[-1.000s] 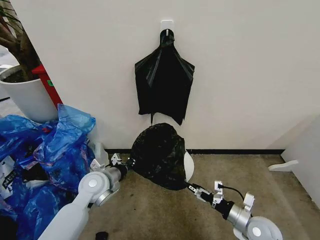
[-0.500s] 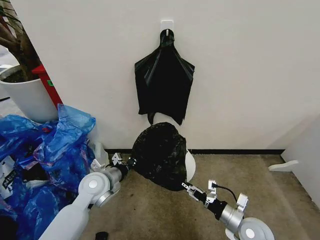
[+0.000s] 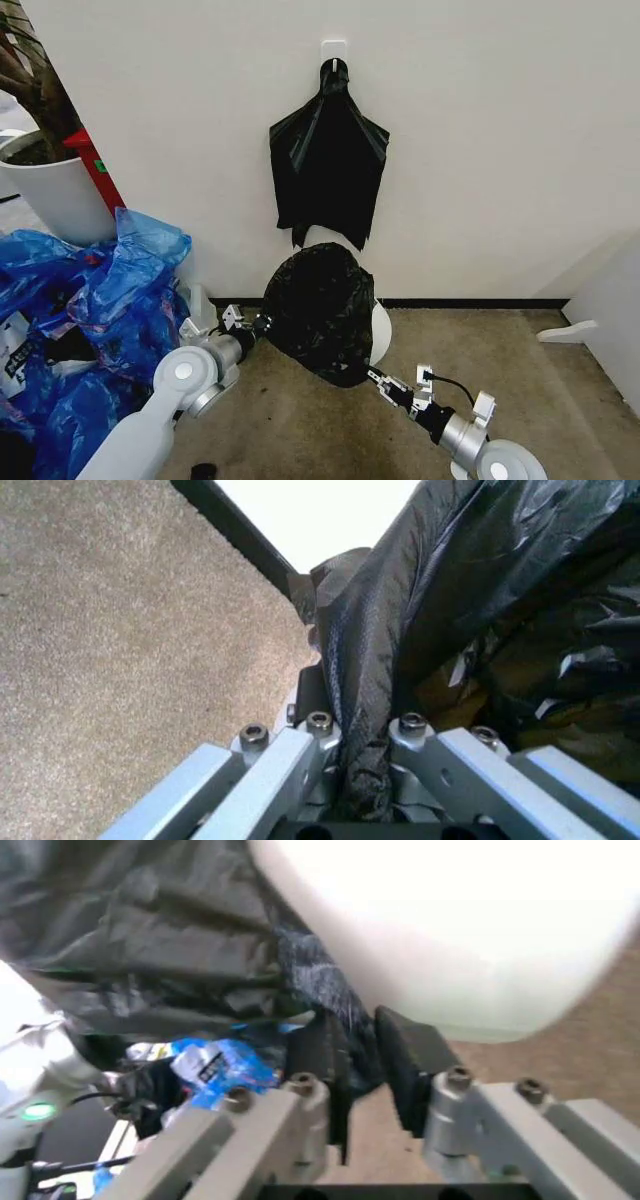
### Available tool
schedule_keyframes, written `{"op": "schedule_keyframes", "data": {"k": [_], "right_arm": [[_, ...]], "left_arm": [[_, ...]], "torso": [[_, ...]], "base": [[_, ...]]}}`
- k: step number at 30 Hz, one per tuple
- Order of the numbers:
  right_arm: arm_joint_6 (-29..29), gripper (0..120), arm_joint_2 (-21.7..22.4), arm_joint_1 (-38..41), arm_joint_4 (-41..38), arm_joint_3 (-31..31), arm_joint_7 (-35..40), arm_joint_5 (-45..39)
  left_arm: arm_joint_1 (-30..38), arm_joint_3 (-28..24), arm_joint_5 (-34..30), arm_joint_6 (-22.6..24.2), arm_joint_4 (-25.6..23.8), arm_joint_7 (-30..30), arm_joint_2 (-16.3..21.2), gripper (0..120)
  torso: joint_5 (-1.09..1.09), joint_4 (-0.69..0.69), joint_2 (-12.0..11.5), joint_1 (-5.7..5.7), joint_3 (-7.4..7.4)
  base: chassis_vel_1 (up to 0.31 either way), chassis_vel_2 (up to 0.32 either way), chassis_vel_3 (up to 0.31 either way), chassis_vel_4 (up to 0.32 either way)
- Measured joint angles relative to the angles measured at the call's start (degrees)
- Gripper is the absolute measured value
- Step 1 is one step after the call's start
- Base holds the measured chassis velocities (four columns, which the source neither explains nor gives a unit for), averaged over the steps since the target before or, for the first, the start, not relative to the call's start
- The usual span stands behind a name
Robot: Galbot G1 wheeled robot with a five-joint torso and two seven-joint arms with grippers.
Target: Place the garbage bag over the trash bin.
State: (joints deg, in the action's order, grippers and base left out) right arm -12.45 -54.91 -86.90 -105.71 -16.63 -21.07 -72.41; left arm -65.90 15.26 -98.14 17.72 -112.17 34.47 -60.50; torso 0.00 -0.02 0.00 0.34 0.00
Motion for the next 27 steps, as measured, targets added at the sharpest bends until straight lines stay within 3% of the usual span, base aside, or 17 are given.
{"op": "schedule_keyframes", "data": {"k": [3, 10, 18, 21, 23, 27], "right_arm": [[0.2, 0, 0.0, -0.2, 0.9, -0.2, -0.1, 0.2], [1.1, 0, -0.2, -0.9, 2.6, -0.9, -0.3, 1.5], [0.9, 0, 0.0, -3.6, -2.5, -1.3, -0.7, 2.5], [0.9, 14, 0.3, -4.7, -3.0, -1.7, -1.8, 4.6], [0.9, 16, 0.5, -5.1, -3.1, -2.0, -1.9, 5.1], [2.2, 35, 1.9, -8.4, -4.5, -4.6, -3.4, 8.8]], "left_arm": [[-0.2, 0.0, 0.0, 0.0, -0.2, 0.0, -0.1, 1], [0.1, 0.0, -0.1, 0.0, -0.6, 0.3, -0.1, 1], [-0.4, -0.6, 2.0, 0.2, -0.9, 0.2, -0.2, 1], [-0.6, -0.7, 2.8, 0.4, -1.5, 0.2, -0.1, 1], [-0.6, -0.8, 3.3, 0.4, -1.6, 0.2, 0.0, 1], [-0.6, -1.1, 8.4, 0.5, -2.1, 0.4, 0.7, 1]], "torso": [[0.00, 0.00, 0.0, 0.00, 0.00], [0.01, 0.00, 0.0, 0.00, 0.00], [-0.01, 0.00, 0.0, 0.00, 0.00], [0.00, 0.00, 0.0, 0.00, 0.00], [0.00, 0.00, 0.0, 0.00, 0.00], [0.00, 0.00, 0.0, 0.00, 0.00]], "base": [[0.000, 0.000, 0.000, 0.000], [0.000, 0.000, 0.000, 0.000], [0.000, 0.000, 0.000, 0.000], [0.000, 0.000, 0.000, 0.000], [0.000, 0.000, 0.000, 0.000], [0.000, 0.000, 0.000, 0.000]]}}
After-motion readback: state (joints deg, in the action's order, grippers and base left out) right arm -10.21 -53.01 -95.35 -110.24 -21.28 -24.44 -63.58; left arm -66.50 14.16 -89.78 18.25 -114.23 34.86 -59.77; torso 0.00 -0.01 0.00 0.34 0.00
